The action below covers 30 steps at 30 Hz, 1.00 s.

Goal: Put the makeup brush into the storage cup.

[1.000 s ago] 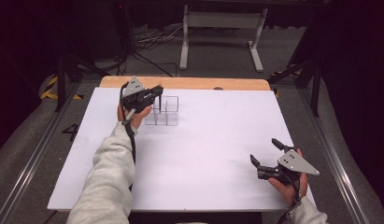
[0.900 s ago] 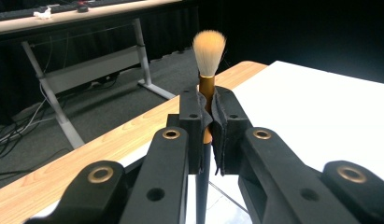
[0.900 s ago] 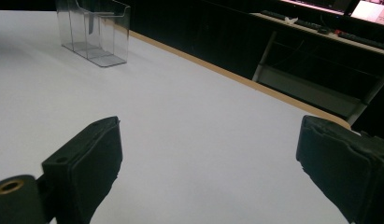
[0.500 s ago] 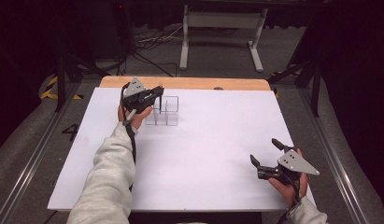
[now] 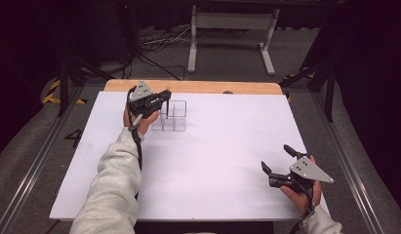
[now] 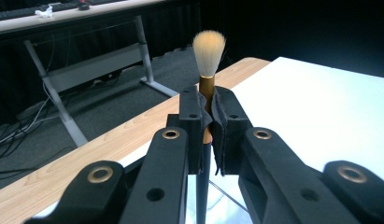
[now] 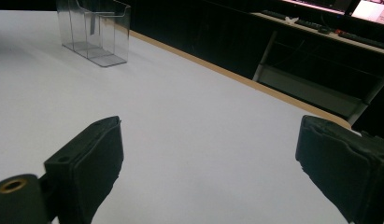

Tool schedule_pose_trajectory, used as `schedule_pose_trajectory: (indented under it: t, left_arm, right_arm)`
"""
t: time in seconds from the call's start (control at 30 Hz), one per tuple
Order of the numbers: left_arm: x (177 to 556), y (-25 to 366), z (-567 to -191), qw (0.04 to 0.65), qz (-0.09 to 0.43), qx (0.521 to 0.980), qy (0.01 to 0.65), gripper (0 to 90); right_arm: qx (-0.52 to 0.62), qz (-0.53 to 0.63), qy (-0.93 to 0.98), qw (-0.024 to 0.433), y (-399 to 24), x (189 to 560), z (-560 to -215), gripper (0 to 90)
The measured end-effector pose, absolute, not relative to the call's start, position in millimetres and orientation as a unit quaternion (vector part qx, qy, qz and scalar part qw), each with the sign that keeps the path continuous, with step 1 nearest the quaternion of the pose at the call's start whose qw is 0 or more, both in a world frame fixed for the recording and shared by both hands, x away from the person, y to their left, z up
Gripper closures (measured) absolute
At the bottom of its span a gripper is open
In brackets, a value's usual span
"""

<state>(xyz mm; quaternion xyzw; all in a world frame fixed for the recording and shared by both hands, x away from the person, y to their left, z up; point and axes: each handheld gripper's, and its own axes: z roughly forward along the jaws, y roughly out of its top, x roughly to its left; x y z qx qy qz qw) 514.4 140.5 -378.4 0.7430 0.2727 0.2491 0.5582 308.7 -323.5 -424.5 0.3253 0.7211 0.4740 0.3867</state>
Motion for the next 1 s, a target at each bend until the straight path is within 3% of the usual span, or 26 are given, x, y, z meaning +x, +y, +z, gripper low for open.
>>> schedule_pose_trajectory:
  t: [0.13,0.2,0.3,0.43,0.53,0.7,1.0]
  left_arm:
    - [515,142,-379,0.559,0.243,0.744,0.275,80.7]
    - [514,142,-379,0.545,0.253,0.748,0.283,63.0]
    - [511,146,-378,0.551,0.248,0.747,0.278,60.0]
    - [507,152,-377,0.548,0.260,0.742,0.287,40.1]
    - [505,154,-376,0.545,0.268,0.741,0.287,35.3]
    - [498,157,-372,0.541,0.295,0.729,0.297,17.1]
    - [488,163,-365,0.551,0.300,0.725,0.285,5.0]
  right_arm:
    - [0.325,0.475,0.721,0.386,-324,309,-424,8.1]
    - [0.326,0.471,0.723,0.386,-323,309,-425,8.1]
    - [0.325,0.473,0.723,0.385,-323,309,-425,8.1]
    - [0.325,0.473,0.723,0.384,-322,309,-425,8.1]
    - [0.325,0.473,0.723,0.384,-322,309,-425,8.1]
    - [0.325,0.473,0.724,0.383,-322,310,-426,8.1]
    - [0.324,0.473,0.724,0.383,-321,309,-425,8.1]
